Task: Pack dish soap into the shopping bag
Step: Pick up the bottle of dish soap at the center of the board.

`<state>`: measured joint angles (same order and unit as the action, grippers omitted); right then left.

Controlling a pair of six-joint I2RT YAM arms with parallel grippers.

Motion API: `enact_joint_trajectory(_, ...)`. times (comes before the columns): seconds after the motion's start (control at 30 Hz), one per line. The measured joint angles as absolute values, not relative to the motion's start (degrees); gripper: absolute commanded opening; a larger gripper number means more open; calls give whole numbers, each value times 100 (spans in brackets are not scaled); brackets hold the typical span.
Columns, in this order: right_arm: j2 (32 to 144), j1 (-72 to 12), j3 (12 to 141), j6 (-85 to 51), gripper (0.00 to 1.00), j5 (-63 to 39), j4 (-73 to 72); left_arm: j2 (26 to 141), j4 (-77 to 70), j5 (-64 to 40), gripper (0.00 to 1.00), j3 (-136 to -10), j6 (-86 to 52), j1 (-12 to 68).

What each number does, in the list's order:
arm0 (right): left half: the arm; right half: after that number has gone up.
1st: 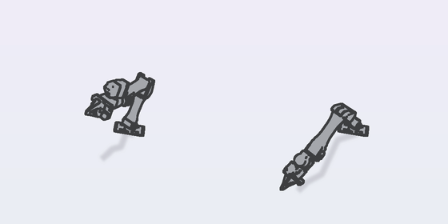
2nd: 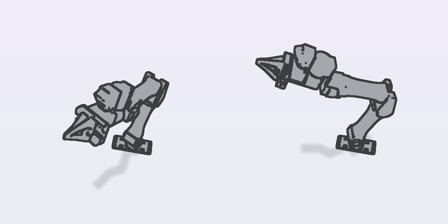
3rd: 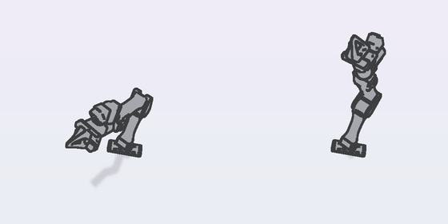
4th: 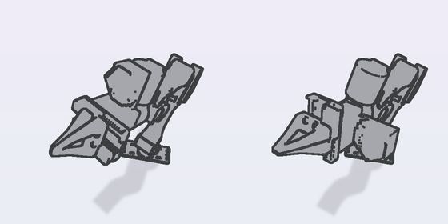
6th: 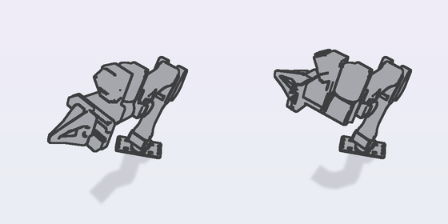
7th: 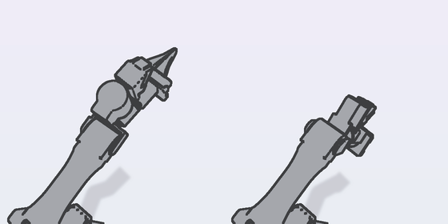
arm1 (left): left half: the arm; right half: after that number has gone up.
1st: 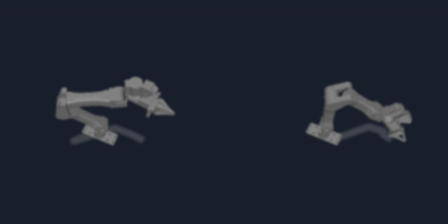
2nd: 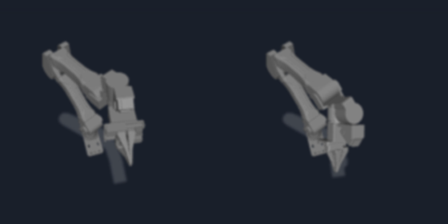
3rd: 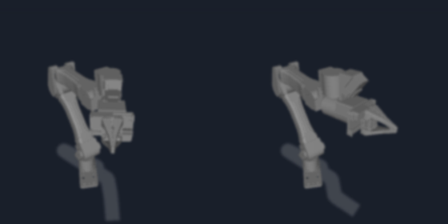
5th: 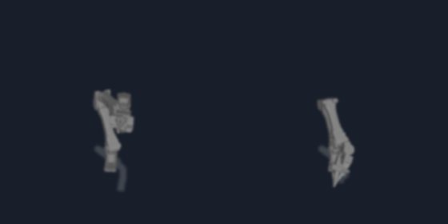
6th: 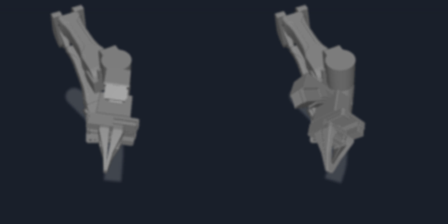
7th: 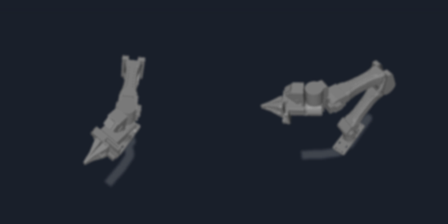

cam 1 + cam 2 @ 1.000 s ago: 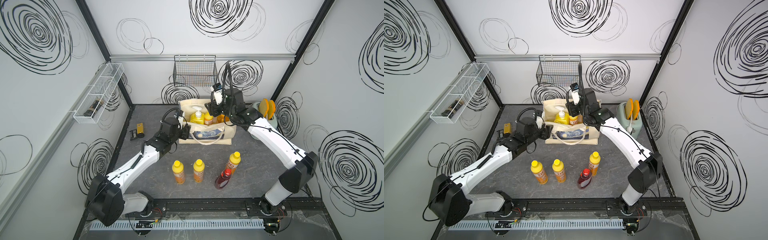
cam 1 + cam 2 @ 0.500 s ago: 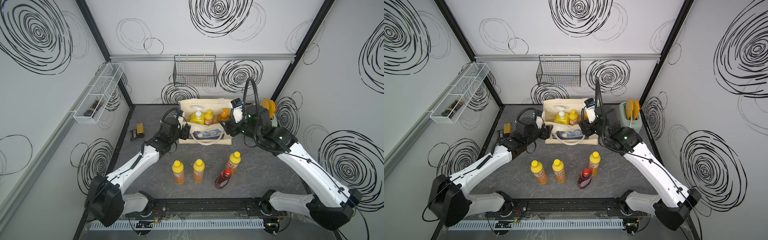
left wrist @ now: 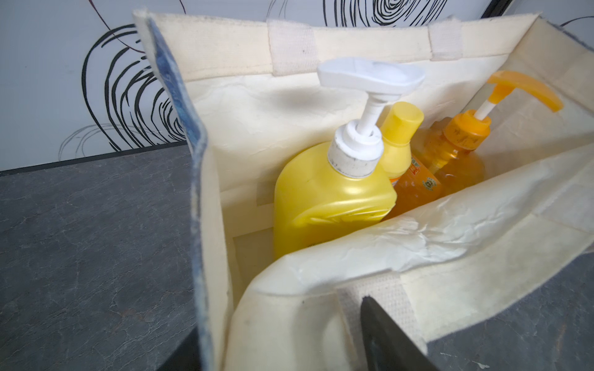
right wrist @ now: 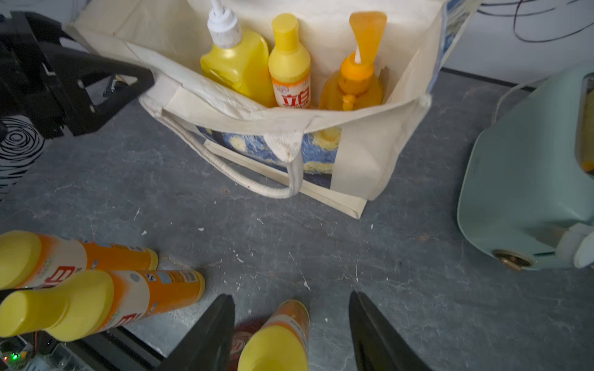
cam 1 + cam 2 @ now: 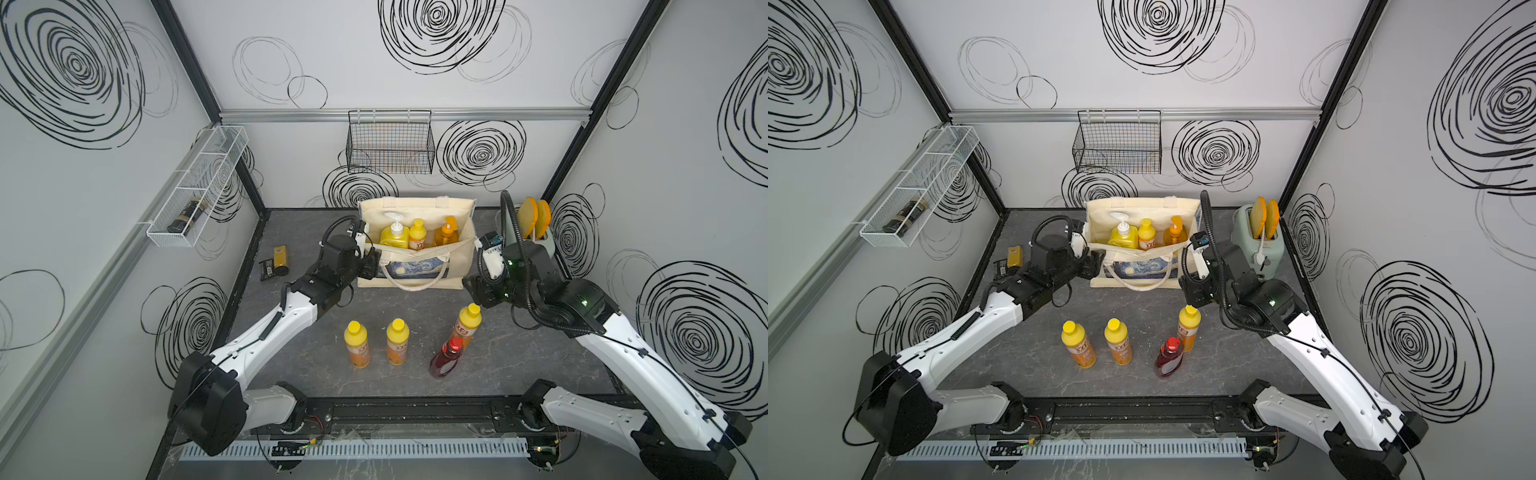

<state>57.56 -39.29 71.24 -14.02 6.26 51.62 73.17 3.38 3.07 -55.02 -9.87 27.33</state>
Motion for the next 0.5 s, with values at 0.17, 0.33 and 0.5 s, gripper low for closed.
enact_joint_trajectory(0.17,5636,-3951,7087,-1549,62,502,5476,7317,338,305,66,-5502,-985,2733)
enact_joint_trajectory(0.33,5728,-4099,7085,-1662,62,484,5677,7317,338,305,66,-5502,-982,2733)
enact_joint_trajectory(0.5,5802,-4372,7085,-1809,62,508,5760,7314,336,305,66,-5502,-982,2733)
